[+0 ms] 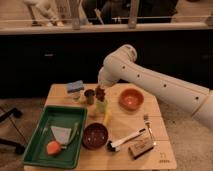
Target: Place grapes in plastic cup
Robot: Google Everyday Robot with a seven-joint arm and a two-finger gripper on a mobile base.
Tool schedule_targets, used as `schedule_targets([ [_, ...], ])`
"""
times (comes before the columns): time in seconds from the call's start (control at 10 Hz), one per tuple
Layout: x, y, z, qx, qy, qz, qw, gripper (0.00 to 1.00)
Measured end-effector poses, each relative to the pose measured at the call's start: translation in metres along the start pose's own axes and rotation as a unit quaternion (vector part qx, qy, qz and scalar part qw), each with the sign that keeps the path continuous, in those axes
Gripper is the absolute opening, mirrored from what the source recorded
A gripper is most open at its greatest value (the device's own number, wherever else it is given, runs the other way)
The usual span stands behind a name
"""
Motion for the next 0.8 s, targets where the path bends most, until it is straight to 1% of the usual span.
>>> schedule_targets([
  [0.1,0.001,-0.001,0.007,-0.001,-0.016,0.005,0.9999,0.00],
  [0.3,0.003,0.000,0.016,-0.002,-0.041,0.013,0.9991,0.00],
  [0.4,0.002,0.002,0.023,-0.005,-0.059,0.018,0.9981,0.00],
  [0.6,0.003,0.005,0.032,-0.010,-0.077,0.024,0.9967,0.00],
  [0.7,0.003,0.006,0.036,-0.012,-0.090,0.029,0.9954,0.00],
  [0.8,0.005,0.007,0.038,-0.012,-0.099,0.033,0.9945,0.00],
])
